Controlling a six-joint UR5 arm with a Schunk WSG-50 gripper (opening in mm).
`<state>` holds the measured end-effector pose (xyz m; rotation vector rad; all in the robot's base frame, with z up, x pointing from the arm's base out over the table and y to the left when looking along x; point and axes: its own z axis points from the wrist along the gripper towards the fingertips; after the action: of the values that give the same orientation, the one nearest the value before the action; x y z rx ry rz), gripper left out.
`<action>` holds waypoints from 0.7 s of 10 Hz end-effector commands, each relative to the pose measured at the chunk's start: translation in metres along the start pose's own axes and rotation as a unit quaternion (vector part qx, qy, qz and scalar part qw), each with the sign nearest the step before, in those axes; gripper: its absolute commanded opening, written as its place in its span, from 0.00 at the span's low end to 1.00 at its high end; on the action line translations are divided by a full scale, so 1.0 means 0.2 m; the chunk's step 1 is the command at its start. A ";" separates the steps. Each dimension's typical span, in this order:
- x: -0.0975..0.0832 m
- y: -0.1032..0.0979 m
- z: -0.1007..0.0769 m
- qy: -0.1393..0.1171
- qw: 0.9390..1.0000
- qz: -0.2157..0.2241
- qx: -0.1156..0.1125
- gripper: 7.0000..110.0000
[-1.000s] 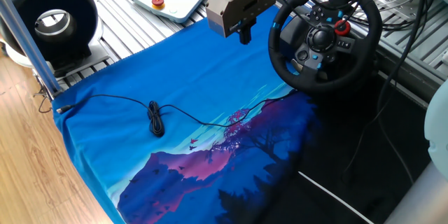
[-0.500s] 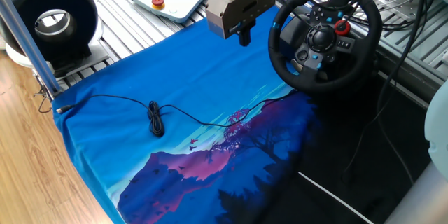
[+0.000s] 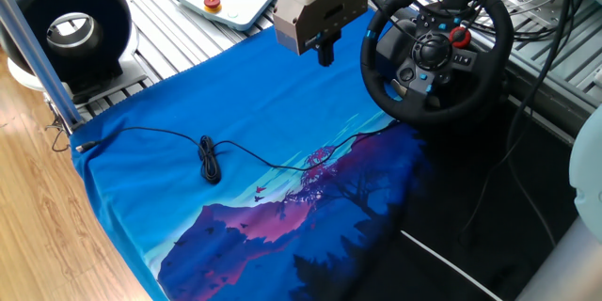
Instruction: Rotate the steering wheel 90 degrees counterclockwise
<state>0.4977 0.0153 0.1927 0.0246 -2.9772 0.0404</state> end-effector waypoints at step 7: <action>0.00 0.03 -0.01 0.002 1.000 0.003 -0.013 0.00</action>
<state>0.4967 0.0172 0.1929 0.0119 -2.9728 0.0269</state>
